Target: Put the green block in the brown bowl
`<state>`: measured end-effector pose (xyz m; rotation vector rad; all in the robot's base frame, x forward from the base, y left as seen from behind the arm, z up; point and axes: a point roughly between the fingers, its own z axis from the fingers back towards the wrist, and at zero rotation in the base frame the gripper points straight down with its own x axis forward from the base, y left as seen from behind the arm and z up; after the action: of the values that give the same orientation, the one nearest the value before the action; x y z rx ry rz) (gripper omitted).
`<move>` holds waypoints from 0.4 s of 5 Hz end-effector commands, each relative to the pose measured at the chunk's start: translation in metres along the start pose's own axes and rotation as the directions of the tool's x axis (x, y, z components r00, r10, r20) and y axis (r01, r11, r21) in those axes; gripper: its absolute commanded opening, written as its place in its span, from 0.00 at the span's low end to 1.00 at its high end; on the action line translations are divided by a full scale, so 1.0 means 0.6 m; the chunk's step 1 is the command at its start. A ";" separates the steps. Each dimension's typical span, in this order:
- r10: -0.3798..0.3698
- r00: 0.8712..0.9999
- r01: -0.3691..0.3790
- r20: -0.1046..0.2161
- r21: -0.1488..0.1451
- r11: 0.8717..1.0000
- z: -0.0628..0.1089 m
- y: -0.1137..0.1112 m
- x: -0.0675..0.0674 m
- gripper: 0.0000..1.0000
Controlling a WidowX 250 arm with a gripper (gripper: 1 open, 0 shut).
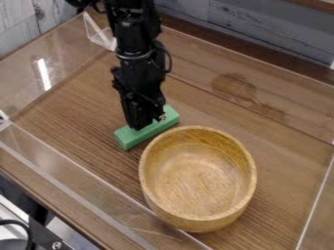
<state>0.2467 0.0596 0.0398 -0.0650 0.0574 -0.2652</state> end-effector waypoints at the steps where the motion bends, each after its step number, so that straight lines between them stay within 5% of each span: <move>1: 0.001 0.999 -0.003 0.046 0.031 1.000 0.020 0.017 0.015 1.00; 2: 0.000 0.999 -0.001 0.045 0.032 1.000 0.017 0.018 0.016 0.00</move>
<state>0.2508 0.0620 0.0387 -0.0599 0.0510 -0.2731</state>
